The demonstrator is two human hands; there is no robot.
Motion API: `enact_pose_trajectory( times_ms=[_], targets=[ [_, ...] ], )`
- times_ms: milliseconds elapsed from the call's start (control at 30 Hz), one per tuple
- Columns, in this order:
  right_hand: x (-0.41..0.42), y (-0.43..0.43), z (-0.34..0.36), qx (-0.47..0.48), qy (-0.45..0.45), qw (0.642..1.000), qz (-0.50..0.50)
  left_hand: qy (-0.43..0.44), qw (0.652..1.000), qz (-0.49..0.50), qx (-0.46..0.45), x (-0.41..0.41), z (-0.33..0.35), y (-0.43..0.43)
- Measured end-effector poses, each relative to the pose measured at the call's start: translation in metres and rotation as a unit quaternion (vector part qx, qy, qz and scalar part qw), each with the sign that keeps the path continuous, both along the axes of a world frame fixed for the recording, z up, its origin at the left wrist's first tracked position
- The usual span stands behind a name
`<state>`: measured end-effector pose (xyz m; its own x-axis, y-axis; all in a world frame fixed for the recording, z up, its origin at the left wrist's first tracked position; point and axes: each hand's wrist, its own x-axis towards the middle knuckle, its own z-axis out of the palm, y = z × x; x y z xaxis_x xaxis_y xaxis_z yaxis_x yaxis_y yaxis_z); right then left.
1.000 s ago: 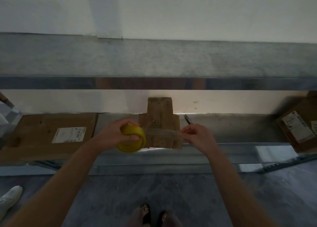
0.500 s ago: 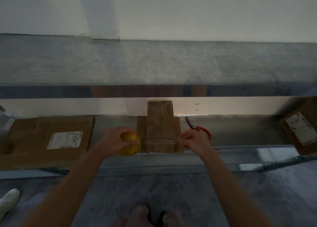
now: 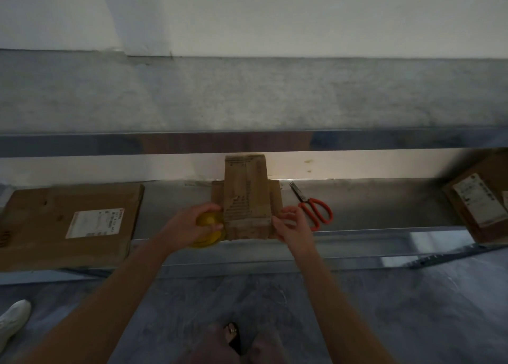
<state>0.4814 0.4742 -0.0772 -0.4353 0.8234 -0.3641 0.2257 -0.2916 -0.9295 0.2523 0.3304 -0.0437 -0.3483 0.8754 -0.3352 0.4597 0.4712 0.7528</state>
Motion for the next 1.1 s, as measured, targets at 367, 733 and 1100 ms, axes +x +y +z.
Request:
enact_pose_trajectory(
  times_ms=[367,733,1100],
  targets=[
    [0.01,-0.037,0.002,0.204,-0.088,0.967,0.126,0.009,1.0,0.022,0.005,0.011,-0.001,-0.002],
    [-0.02,-0.026,0.008,0.216,-0.104,0.964,0.114,0.017,0.998,-0.014,0.065,-0.006,0.004,-0.024],
    [-0.033,-0.036,0.0,0.187,-0.075,0.979,0.039,0.127,0.986,-0.105,0.031,-0.045,-0.003,-0.03]
  ],
)
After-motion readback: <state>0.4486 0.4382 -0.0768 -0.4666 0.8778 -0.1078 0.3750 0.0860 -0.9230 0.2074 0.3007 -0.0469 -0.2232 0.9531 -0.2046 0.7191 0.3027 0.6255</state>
